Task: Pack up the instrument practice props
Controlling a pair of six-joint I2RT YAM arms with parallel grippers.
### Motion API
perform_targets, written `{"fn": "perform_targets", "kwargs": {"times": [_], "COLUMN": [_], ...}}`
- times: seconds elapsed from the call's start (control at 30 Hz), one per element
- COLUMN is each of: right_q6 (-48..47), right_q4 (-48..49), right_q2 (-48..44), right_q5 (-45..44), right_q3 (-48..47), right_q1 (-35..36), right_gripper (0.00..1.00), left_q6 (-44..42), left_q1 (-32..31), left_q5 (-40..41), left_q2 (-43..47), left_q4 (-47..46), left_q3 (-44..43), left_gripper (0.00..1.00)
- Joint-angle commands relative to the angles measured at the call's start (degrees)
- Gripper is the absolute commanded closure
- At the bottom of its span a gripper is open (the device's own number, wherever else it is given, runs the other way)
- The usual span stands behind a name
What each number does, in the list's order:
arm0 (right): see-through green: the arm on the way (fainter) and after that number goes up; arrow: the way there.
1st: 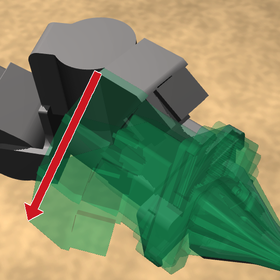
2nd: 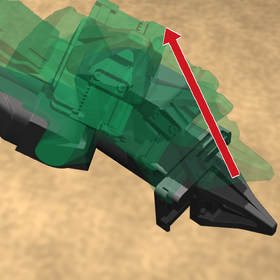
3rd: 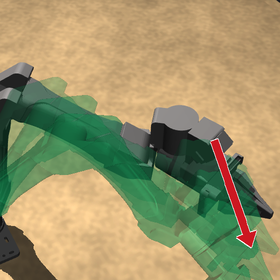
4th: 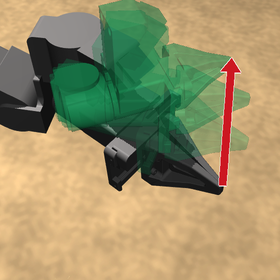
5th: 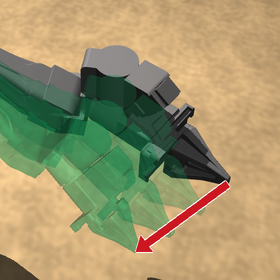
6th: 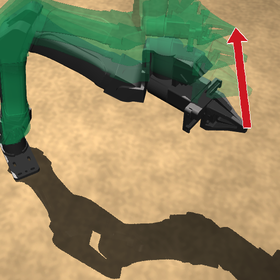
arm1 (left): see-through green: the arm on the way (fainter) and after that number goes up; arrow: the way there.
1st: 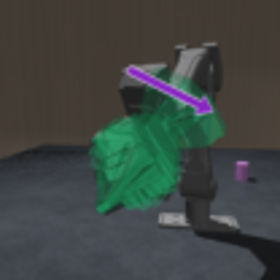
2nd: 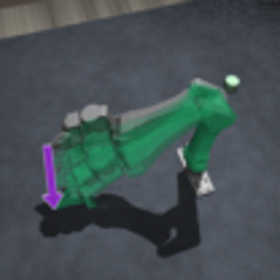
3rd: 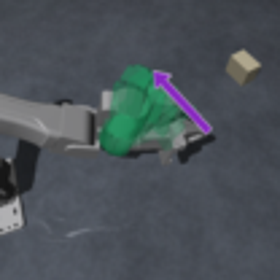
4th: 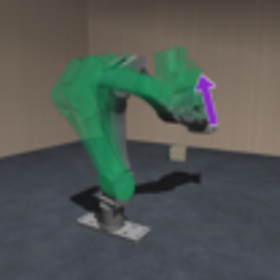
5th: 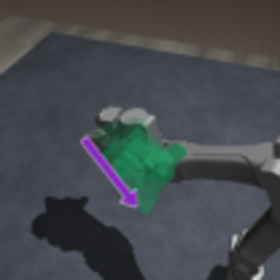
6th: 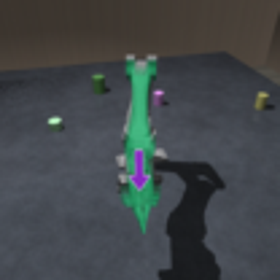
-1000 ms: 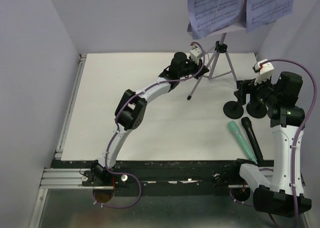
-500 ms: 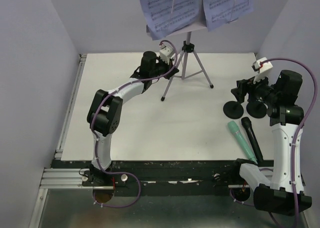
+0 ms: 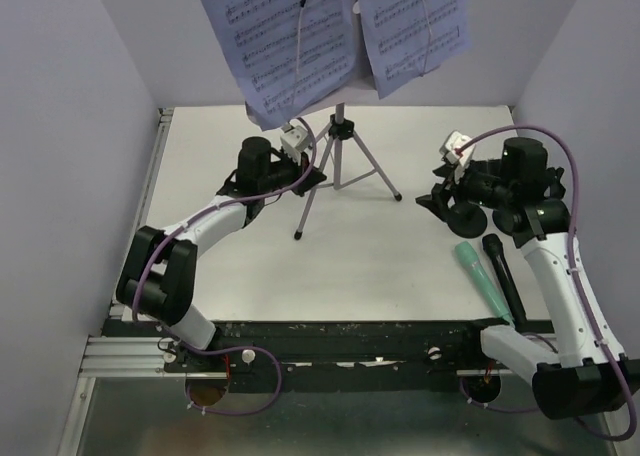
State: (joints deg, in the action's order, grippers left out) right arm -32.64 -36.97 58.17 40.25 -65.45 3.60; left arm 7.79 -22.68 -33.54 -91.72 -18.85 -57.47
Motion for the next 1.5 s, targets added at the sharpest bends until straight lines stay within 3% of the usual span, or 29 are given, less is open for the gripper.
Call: {"fn": "perform_targets", "kwargs": {"times": [0.0,0.23,0.37,0.57,0.7,0.93,1.17,1.27,1.3,1.37,1.47], "right_q6": [-4.4,-6.6,-2.2,0.7,1.3,0.9,4.4,5.7,6.0,5.9,6.0], "right_q4": [9.1,25.0,36.3,47.2,48.4,44.1,37.1,33.6,32.5,30.4,28.0], "right_q2": [5.7,18.4,24.9,31.9,33.3,28.5,23.7,23.3,23.5,23.7,23.0], "right_q5": [0.4,-4.0,-7.3,-9.9,-11.1,-9.0,-7.3,-8.3,-9.0,-9.7,-11.8], "right_q3": [2.0,1.5,1.2,0.9,1.3,6.9,9.8,10.3,10.2,10.0,9.7], "right_q1": [6.7,16.5,19.8,21.8,22.4,22.4,22.5,22.4,22.5,22.4,22.4], "right_gripper": [0.19,0.2,0.2,0.21,0.33,0.67,0.83,0.83,0.81,0.68,0.49], "left_q6": [-1.5,-7.5,-15.6,-19.7,-21.6,-22.3,-21.9,-21.4,-20.9,-20.2,-19.6], "left_q1": [2.0,2.8,2.8,3.7,3.7,3.7,3.7,3.8,3.8,3.8,3.8], "left_q5": [-6.5,-9.3,-9.8,-8.8,-9.2,-10.1,-12.2,-12.3,-12.4,-12.5,-11.3], "left_q2": [6.5,11.1,11.4,9.8,9.6,11.7,14.8,15.3,15.5,16.1,18.0], "left_q4": [2.6,14.0,21.1,23.5,24.4,25.4,26.4,26.5,26.1,25.3,24.7], "left_q3": [5.4,5.8,4.0,2.6,2.6,4.1,5.8,6.0,6.5,7.5,8.6], "left_gripper": [1.0,1.0,1.0,1.0,1.0,1.0,1.0,1.0,0.95,0.72,0.54]}}
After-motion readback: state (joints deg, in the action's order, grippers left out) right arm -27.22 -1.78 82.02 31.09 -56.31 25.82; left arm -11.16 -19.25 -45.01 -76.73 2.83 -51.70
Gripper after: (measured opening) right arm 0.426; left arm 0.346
